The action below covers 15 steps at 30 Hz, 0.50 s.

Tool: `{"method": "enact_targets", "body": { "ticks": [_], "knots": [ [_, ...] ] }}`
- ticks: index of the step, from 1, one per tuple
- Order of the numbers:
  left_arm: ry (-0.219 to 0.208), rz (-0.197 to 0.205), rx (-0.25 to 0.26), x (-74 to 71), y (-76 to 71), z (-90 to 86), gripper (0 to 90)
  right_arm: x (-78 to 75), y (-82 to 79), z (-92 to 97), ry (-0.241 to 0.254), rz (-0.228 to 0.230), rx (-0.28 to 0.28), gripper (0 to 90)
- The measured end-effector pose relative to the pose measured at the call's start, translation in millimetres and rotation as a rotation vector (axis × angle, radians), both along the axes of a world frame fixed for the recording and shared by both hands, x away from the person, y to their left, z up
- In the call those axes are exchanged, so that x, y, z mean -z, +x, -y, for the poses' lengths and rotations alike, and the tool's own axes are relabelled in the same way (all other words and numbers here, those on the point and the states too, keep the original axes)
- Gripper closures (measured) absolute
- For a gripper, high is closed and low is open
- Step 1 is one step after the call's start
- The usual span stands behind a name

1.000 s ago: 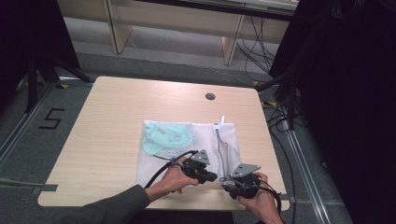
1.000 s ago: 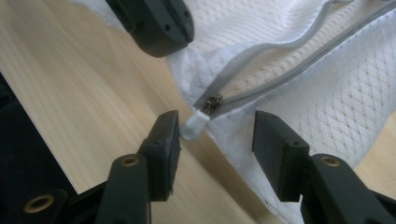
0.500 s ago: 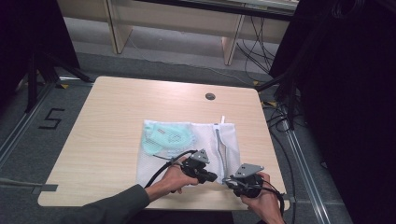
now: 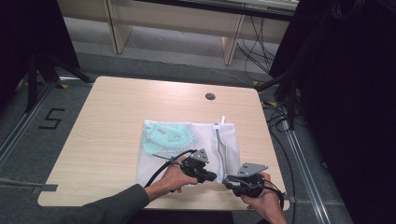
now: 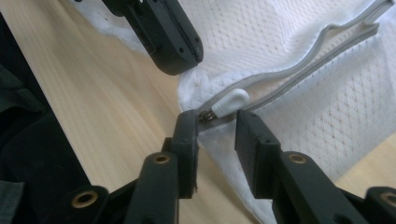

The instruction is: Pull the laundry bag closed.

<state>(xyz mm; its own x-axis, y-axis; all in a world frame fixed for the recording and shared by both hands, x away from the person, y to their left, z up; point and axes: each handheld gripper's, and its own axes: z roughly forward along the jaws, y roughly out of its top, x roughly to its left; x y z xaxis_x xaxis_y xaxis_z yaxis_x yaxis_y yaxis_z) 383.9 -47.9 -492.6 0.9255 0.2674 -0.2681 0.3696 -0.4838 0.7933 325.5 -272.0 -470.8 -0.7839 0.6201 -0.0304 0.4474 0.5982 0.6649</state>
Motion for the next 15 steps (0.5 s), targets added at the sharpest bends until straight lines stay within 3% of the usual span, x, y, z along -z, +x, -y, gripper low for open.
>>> {"method": "enact_targets", "body": {
  "ticks": [2, 3, 4, 6, 7, 8, 12, 13, 15],
  "knots": [
    [0.002, 0.001, 0.001, 0.2, -0.4, 0.2, 87.7, -0.2, 0.6, 1.6, 0.000, -0.012, 0.009, 66.6],
    [0.009, -0.002, 0.004, 0.2, -0.7, 0.1, 87.7, 0.1, 0.7, 1.7, 0.028, -0.026, 0.020, 65.6],
    [0.009, 0.005, 0.010, 0.8, -0.7, 0.4, 87.7, 0.3, 3.4, 3.4, 0.026, 0.008, 0.003, 65.3],
    [0.011, 0.000, 0.004, 0.9, -1.4, 0.8, 87.7, -0.5, 4.0, 3.8, 0.033, 0.017, -0.008, 65.5],
    [0.012, -0.001, 0.004, 0.9, -1.6, 0.9, 87.7, -3.4, 3.9, 5.0, 0.010, -0.012, -0.022, 65.4],
    [0.013, -0.001, 0.004, 1.0, -1.6, 0.9, 87.7, -0.3, 4.1, 3.8, 0.023, -0.003, -0.012, 65.3],
    [0.015, 0.002, 0.009, 0.6, -1.3, 0.5, 87.7, -0.6, 2.6, 2.9, 0.026, -0.047, -0.015, 66.6],
    [0.011, -0.003, 0.007, 1.0, -1.7, 0.9, 87.7, 0.4, 4.5, 3.6, 0.021, -0.012, -0.024, 64.6],
    [0.018, 0.006, 0.014, 1.2, -1.1, 0.9, 87.7, -1.5, 4.7, 4.3, 0.015, -0.035, -0.032, 65.0]
  ]
}}
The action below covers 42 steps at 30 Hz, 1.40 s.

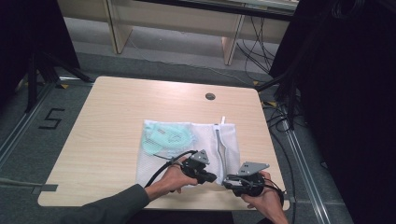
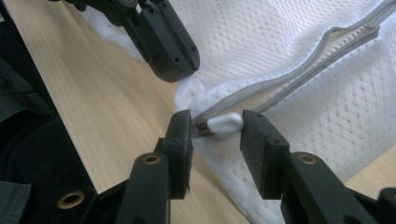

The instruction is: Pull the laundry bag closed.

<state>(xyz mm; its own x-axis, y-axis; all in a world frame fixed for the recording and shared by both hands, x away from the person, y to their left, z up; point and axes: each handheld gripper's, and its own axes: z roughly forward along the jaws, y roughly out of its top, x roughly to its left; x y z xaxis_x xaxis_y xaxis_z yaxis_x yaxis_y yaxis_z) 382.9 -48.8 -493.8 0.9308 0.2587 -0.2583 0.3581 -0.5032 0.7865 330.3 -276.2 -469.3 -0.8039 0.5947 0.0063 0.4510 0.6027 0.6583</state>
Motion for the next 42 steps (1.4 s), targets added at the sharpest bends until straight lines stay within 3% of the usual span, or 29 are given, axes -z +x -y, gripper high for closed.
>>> {"method": "enact_targets", "body": {
  "ticks": [5, 7, 8, 10, 15, 22, 27, 33, 37, 42],
  "knots": [
    [-0.008, -0.003, -0.001, -0.1, 0.0, 0.1, 87.7, 0.3, 0.2, -0.7, -0.005, 0.004, -0.031, 69.5],
    [-0.007, -0.007, -0.007, -0.2, -0.4, -0.1, 87.7, 3.6, -0.1, -2.2, 0.004, 0.029, -0.042, 71.8],
    [-0.007, -0.007, -0.007, -0.2, -0.3, -0.2, 87.7, 2.4, -1.9, -3.2, 0.008, 0.009, -0.032, 73.5],
    [-0.008, -0.002, 0.003, -0.2, 0.8, -0.3, 87.7, 1.2, -1.4, -2.4, -0.002, 0.018, -0.047, 77.2],
    [-0.012, -0.006, -0.005, -1.7, 1.8, -1.5, 87.7, 2.8, -1.4, -0.5, -0.025, -0.003, -0.052, 76.5],
    [-0.014, -0.013, -0.011, -1.3, 0.9, -1.2, 87.6, 1.7, -2.6, 0.0, -0.016, 0.009, -0.048, 85.0],
    [-0.008, -0.007, -0.001, -0.8, 1.1, -1.5, 87.6, 1.0, -3.7, 0.1, -0.009, 0.017, -0.048, 86.2],
    [0.040, 0.047, 0.031, 3.5, -3.3, 1.1, 87.5, -0.1, -3.1, 0.8, -0.019, 0.016, -0.063, 86.3],
    [0.074, 0.057, 0.032, 8.1, -8.9, 3.2, 84.7, 0.4, -4.2, -0.9, -0.016, 0.009, -0.058, 86.4],
    [0.103, 0.152, 0.044, 7.4, -18.2, 5.8, 69.4, -2.9, -2.5, 1.9, -0.021, 0.025, -0.054, 86.5]
  ]
}}
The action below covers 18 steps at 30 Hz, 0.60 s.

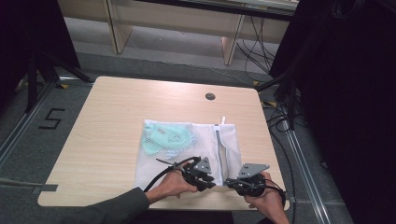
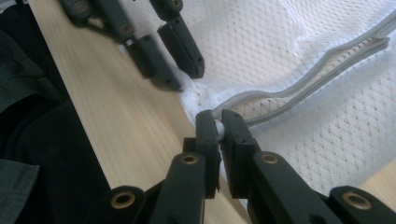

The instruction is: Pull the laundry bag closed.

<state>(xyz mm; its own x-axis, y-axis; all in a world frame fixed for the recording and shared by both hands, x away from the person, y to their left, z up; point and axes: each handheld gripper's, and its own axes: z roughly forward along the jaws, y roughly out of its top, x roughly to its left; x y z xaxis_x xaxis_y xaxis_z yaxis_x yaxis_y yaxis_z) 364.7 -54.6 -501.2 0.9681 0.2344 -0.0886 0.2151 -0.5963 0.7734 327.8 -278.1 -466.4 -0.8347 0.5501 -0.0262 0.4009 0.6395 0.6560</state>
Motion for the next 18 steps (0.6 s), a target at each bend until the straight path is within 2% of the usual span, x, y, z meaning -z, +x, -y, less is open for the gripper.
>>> {"method": "enact_targets", "body": {
  "ticks": [3, 4, 6, 7, 11, 12, 15, 16, 18],
  "knots": [
    [0.020, 0.071, 0.024, -0.2, -6.5, 2.9, 64.0, -0.6, -1.0, -1.0, 0.022, -0.011, 0.018, 86.5],
    [0.016, 0.073, 0.025, -0.1, -8.3, 3.8, 64.0, -0.6, -1.0, -1.0, 0.022, -0.011, 0.018, 86.5],
    [0.014, 0.106, 0.030, -0.1, -11.7, 6.1, 63.3, -1.1, -1.4, -1.1, 0.025, -0.024, 0.027, 86.5],
    [0.027, 0.131, 0.040, -0.2, -12.1, 6.6, 63.2, -1.6, -1.2, -1.0, 0.022, -0.031, 0.027, 86.5],
    [0.019, 0.166, 0.057, -0.1, -16.6, 10.0, 64.3, -2.8, -0.3, -0.8, 0.017, -0.042, 0.017, 86.5],
    [0.027, 0.183, 0.069, -1.0, -17.0, 10.4, 64.2, -0.2, 0.7, -1.6, 0.034, -0.015, 0.023, 86.4],
    [0.032, 0.201, 0.097, -2.5, -19.0, 13.0, 67.1, -0.5, 0.1, -1.7, 0.026, -0.040, 0.025, 86.5],
    [0.038, 0.189, 0.099, -2.1, -20.0, 13.9, 68.4, -0.4, 0.8, -1.4, 0.025, -0.031, 0.020, 86.4],
    [0.046, 0.194, 0.090, -0.7, -19.5, 15.3, 72.4, -0.4, -0.4, -2.7, 0.030, -0.050, 0.022, 86.5]
  ]
}}
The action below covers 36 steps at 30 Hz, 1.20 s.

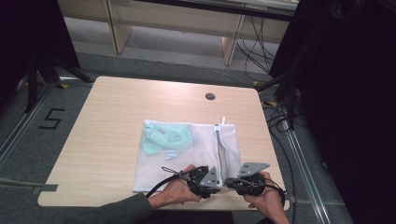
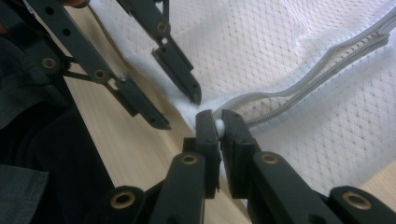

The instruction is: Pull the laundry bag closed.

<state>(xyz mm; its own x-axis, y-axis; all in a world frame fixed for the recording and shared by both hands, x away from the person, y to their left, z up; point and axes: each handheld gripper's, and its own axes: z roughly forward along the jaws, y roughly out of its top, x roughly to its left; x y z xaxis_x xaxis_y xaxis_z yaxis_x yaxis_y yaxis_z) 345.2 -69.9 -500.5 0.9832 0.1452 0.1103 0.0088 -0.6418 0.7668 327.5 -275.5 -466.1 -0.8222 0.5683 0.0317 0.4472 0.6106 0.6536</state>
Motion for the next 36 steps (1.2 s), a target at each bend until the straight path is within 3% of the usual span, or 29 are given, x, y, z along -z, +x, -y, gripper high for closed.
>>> {"method": "enact_targets", "body": {
  "ticks": [2, 3, 5, 7, 11, 12, 14, 16, 21, 22, 23, 26, 27, 28, 31, 32, 33, 34, 35, 36],
  "knots": [
    [0.011, -0.001, -0.005, 1.0, 1.1, 0.6, 74.5, -1.1, -0.3, 0.4, -0.014, -0.006, 0.002, 86.5],
    [0.014, 0.011, -0.004, 1.4, 1.6, 0.9, 74.8, 0.6, -0.8, -0.8, 0.014, 0.007, 0.011, 86.5],
    [0.017, 0.011, -0.005, 1.9, 1.4, 1.5, 76.3, -0.1, 0.7, -0.2, 0.003, 0.026, -0.009, 86.5],
    [0.017, 0.013, -0.006, 2.3, 1.3, 1.8, 79.2, -0.8, -1.0, -1.3, 0.002, 0.008, -0.002, 86.5],
    [0.017, 0.015, -0.004, 4.1, 0.8, 2.0, 84.9, -1.1, 0.4, -0.6, 0.001, 0.023, -0.010, 86.5],
    [0.039, 0.041, 0.018, 3.1, 1.3, 1.3, 86.5, -1.2, -0.8, -1.2, 0.006, 0.011, -0.002, 86.5],
    [0.043, 0.059, 0.023, 3.5, -1.0, 1.5, 88.0, -0.9, -0.5, -1.4, 0.008, 0.008, -0.006, 86.5],
    [0.030, 0.037, 0.016, 5.0, -2.4, 2.2, 88.4, -0.1, -0.6, -1.6, 0.005, 0.003, -0.006, 86.5],
    [0.034, 0.048, 0.030, 5.1, -3.7, 1.5, 88.9, 2.1, 2.6, -1.7, -0.005, -0.002, -0.024, 86.5],
    [0.037, 0.039, 0.035, 4.9, -4.0, 1.5, 89.0, 1.2, 4.6, -0.3, -0.023, -0.002, -0.034, 86.5],
    [0.037, 0.023, 0.035, 5.3, -4.9, 1.6, 89.0, 3.5, 3.1, -2.5, 0.002, -0.016, -0.011, 86.4],
    [0.043, 0.022, 0.040, 5.4, -4.8, 1.5, 89.1, 4.8, 6.9, -2.8, -0.020, -0.015, -0.029, 86.5],
    [0.040, 0.026, 0.037, 5.9, -4.4, 1.5, 89.1, 4.8, 5.6, -4.0, -0.016, -0.034, -0.021, 86.4],
    [0.045, 0.026, 0.036, 6.0, -3.8, 1.3, 89.0, 5.5, 7.6, -3.7, -0.025, -0.020, -0.031, 86.5],
    [0.028, 0.000, 0.019, 7.9, -3.6, 1.7, 88.4, 5.6, 8.3, -3.5, 0.005, -0.033, -0.033, 86.4],
    [0.029, 0.007, 0.020, 8.0, -3.7, 1.9, 87.7, 3.4, 7.5, -2.7, -0.015, -0.051, -0.035, 86.5],
    [0.028, 0.014, 0.015, 8.0, -3.7, 2.1, 85.5, 6.4, 7.4, -4.1, 0.012, -0.028, -0.028, 86.5],
    [0.017, 0.022, 0.010, 7.3, -3.3, 2.5, 82.2, 5.3, 7.6, -3.5, 0.000, -0.036, -0.034, 86.4],
    [0.035, 0.025, 0.026, 5.7, -2.1, 2.1, 81.6, 5.4, 7.3, -3.8, 0.007, -0.038, -0.031, 86.5],
    [0.003, 0.010, 0.005, 6.4, -3.8, 3.9, 80.6, 4.0, 7.6, -3.1, -0.005, -0.043, -0.037, 86.5]
  ]
}}
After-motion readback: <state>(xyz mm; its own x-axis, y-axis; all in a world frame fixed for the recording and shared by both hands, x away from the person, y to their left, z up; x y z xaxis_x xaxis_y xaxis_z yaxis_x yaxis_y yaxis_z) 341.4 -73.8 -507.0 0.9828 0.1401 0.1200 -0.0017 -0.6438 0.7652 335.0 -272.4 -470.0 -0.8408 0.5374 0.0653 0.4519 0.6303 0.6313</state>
